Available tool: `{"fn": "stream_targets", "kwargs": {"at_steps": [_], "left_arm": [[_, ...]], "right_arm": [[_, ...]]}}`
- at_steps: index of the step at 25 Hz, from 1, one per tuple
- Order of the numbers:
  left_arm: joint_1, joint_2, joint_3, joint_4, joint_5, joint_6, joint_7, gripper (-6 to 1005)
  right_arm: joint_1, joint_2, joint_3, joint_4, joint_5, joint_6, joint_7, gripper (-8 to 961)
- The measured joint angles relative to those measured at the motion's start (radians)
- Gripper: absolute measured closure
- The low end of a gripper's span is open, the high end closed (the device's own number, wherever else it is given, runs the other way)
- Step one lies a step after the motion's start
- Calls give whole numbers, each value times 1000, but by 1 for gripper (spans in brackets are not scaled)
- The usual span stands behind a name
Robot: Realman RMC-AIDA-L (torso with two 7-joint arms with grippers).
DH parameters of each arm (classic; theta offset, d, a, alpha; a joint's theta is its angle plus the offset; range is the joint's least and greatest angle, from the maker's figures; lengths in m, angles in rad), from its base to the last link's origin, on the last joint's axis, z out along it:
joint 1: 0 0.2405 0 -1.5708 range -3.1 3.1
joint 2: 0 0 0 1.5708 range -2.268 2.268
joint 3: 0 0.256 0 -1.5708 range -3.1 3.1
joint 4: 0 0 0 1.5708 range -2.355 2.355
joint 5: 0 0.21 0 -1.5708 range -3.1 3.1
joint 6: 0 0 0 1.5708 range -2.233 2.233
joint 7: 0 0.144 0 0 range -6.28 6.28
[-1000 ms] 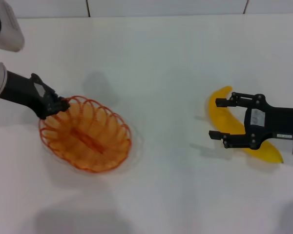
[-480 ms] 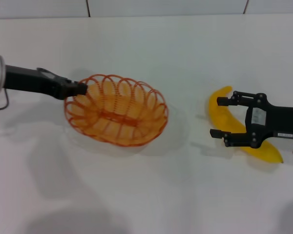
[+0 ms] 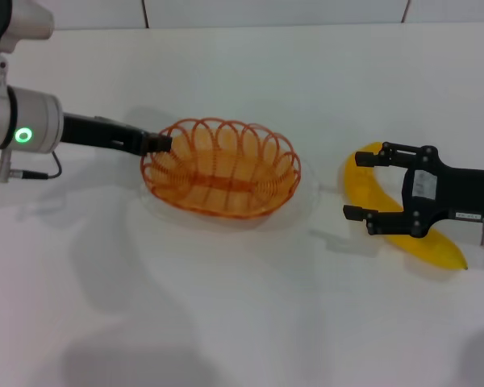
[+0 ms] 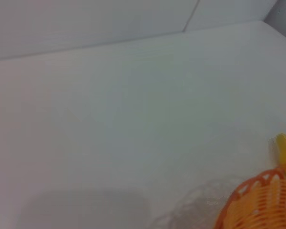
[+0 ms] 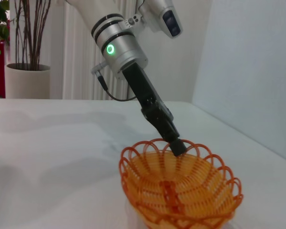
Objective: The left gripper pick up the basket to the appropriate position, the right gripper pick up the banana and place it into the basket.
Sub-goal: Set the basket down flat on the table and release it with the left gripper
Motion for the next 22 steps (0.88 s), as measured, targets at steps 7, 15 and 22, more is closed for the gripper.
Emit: {"fn": "stream_targets", "kwargs": {"at_steps": [7, 15, 22], "left_arm": [[-38, -1, 5, -58, 15, -75, -38, 941], [-78, 0, 18, -109, 23, -150, -64, 942], [-83, 1, 22, -110, 25, -174, -82, 943]], "right_arm": [[2, 0, 0, 0, 8, -1, -2, 150], [13, 3, -4, 0, 8, -1, -2, 150], [14, 3, -2, 0, 8, -1, -1, 150]]}}
